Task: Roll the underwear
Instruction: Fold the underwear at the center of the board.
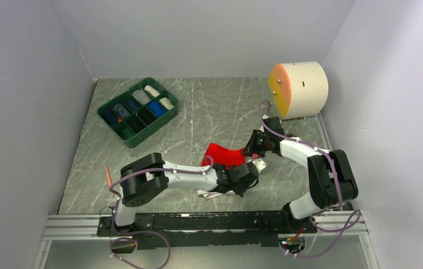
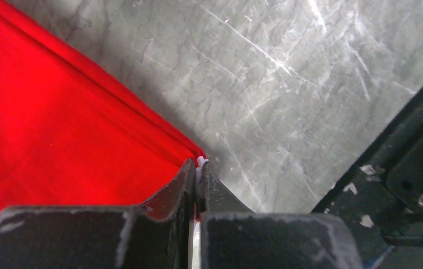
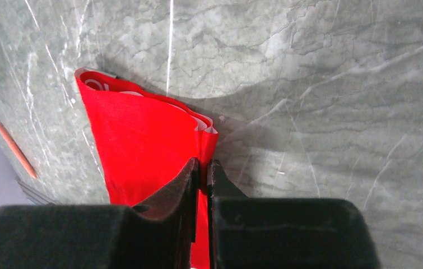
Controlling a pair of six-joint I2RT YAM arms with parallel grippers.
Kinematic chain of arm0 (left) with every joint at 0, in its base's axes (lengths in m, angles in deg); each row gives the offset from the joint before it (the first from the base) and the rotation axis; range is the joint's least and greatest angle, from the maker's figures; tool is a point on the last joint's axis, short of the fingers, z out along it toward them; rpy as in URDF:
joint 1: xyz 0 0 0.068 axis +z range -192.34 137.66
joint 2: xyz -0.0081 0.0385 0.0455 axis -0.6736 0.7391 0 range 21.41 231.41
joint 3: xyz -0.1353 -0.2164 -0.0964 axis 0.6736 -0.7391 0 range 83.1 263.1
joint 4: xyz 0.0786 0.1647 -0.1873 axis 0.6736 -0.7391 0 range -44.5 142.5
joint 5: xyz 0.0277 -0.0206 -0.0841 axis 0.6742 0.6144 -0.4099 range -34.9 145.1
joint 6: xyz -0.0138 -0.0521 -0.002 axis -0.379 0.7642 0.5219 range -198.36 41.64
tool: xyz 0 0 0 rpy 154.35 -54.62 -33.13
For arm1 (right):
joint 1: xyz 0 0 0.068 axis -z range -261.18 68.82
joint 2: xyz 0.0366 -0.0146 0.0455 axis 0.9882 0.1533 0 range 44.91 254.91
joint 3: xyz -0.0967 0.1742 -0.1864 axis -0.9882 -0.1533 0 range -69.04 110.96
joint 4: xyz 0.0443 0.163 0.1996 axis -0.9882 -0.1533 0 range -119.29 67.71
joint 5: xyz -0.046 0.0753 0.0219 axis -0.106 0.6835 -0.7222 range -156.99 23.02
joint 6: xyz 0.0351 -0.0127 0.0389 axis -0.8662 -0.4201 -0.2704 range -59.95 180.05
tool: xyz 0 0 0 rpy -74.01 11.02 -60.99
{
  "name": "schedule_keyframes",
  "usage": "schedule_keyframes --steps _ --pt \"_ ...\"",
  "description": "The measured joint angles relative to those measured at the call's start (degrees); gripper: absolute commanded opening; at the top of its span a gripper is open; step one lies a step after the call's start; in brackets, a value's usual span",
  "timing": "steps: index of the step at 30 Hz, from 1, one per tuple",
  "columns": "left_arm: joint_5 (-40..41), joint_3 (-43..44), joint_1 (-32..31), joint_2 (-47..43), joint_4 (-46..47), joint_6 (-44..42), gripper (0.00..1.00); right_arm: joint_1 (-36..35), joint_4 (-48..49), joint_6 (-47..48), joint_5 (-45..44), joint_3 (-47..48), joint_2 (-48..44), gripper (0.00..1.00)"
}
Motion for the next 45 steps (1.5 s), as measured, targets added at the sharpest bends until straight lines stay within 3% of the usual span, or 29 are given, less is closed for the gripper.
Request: schedule_keyframes --steps 16,28,45 --pt "-14.93 -18.32 6.71 -13.64 17.99 9.88 0.05 -1.97 -4.42 -1.51 -2.47 1.31 -3.63 0.0" --pt "-21.0 -30.58 10.99 -19.56 31.8 17.4 0.05 -7.39 -12.11 -4.2 -10.95 8.02 -4.0 0.0" --pt "-29.42 -41.79 20.72 -25.51 43.65 27.04 0.05 -17.33 -16.92 -9.94 -19.76 21.66 6.73 0.0"
